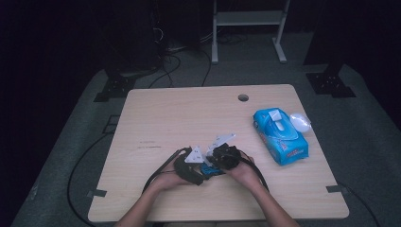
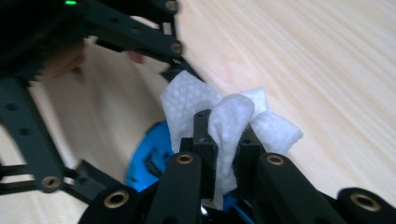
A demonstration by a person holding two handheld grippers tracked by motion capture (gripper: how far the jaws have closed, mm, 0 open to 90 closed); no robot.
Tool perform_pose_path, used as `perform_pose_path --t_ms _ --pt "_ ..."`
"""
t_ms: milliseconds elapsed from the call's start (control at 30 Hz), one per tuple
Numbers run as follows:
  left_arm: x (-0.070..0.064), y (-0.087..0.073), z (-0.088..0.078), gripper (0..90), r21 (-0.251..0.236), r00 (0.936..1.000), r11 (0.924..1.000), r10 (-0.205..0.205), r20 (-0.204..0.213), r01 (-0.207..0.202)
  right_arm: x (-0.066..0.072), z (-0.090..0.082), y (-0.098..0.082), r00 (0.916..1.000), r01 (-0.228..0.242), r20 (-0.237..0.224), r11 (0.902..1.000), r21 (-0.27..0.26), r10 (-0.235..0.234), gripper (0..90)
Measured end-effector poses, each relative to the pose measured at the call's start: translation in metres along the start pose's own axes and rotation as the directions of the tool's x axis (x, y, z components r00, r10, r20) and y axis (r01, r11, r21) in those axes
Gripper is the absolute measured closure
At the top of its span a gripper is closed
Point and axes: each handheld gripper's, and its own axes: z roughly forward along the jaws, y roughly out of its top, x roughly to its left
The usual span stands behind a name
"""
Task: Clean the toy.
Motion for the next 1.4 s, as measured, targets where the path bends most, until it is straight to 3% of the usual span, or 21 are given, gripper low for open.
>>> perform_pose_path --t_ms 200,400,467,500,600,700,967,1100,1167,1400 --pt "0.000 0.000 0.000 24.9 0.003 1.0000 1.0000 -0.002 0.001 0.002 0.008 0.005 0.001 0.9997 -0.020 -0.015 0.9998 -0.006 0.020 83.0" --pt "0.001 0.000 0.000 25.0 0.004 1.0000 1.0000 -0.002 0.002 0.002 0.000 0.001 -0.002 0.9979 -0.046 -0.045 0.9988 -0.013 0.046 83.0" --pt "0.001 0.000 0.000 24.9 0.001 1.0000 1.0000 -0.007 0.005 0.007 0.003 0.003 -0.001 0.9945 -0.060 -0.087 0.9982 -0.009 0.059 82.9" --pt "0.001 0.000 0.000 24.9 0.001 0.9999 1.0000 -0.009 0.005 0.009 0.007 0.005 -0.001 0.9917 -0.056 -0.116 0.9984 -0.004 0.056 82.9" --pt "0.000 0.000 0.000 24.9 0.001 1.0000 1.0000 -0.008 0.002 0.008 0.016 0.009 0.003 0.9921 0.000 -0.125 1.0000 -0.001 -0.001 82.9" --pt "0.000 0.000 0.000 24.9 0.004 1.0000 1.0000 -0.004 0.002 0.004 0.016 0.008 0.002 0.9900 0.001 -0.141 1.0000 0.000 -0.001 82.9" --pt "0.001 0.000 0.000 25.0 0.005 1.0000 1.0000 -0.004 0.004 0.004 0.004 -0.012 -0.009 0.9964 -0.012 -0.084 0.9999 -0.002 0.011 82.9" --pt "0.001 -0.001 -0.001 25.0 0.004 1.0000 1.0000 -0.004 0.006 0.004 0.011 -0.018 -0.015 0.9957 0.033 -0.086 0.9994 0.001 -0.033 82.9" --pt "0.001 -0.001 -0.001 25.0 0.003 1.0000 1.0000 -0.007 0.006 0.007 0.007 -0.024 -0.019 0.9966 0.035 -0.074 0.9994 -0.003 -0.035 82.9" --pt "0.001 0.000 0.000 25.0 0.005 0.9999 0.9999 -0.011 0.004 0.011 -0.010 -0.042 -0.033 0.9991 -0.033 -0.029 0.9988 -0.036 0.032 83.0"
